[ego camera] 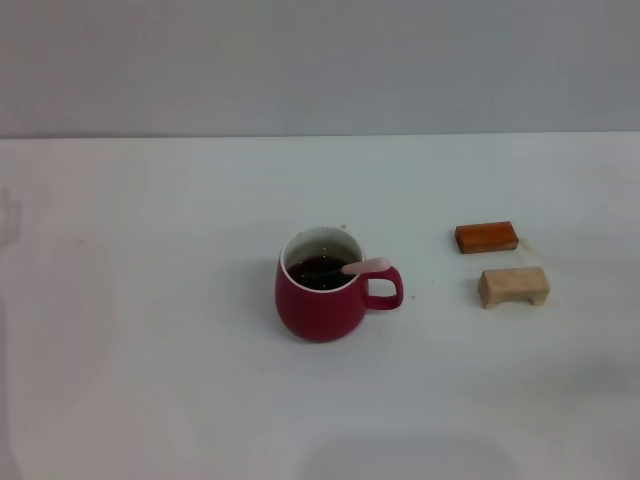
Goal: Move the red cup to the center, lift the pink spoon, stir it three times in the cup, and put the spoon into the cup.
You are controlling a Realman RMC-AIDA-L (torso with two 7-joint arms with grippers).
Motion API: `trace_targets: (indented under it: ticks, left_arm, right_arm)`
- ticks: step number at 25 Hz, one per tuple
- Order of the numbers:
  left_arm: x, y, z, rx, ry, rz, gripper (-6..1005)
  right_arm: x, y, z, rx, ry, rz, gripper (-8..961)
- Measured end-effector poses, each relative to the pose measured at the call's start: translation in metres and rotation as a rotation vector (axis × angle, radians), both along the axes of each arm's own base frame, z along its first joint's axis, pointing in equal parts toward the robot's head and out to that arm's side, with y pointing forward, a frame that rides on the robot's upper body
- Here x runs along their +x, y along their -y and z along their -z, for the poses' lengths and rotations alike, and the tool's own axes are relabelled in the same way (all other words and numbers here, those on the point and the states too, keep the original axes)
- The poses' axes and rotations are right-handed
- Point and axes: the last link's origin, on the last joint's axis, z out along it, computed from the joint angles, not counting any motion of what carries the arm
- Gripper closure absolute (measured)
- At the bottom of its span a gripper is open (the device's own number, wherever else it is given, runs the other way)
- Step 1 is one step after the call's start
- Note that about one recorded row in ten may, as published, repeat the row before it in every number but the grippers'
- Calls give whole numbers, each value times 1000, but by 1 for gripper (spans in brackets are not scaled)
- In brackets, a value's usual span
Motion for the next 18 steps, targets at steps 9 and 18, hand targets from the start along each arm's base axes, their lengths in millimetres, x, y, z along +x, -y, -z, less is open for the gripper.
trace_targets:
  ticks: [9,18]
  left_arm:
    - [-3,2,5,-21,6,-18,261]
    - [-2,7,11,-51,-24,-2,261]
  right_arm:
    - [1,-5,-5,-36,70,-2,525]
    - [-4,-1,2,-120,125,-83,421]
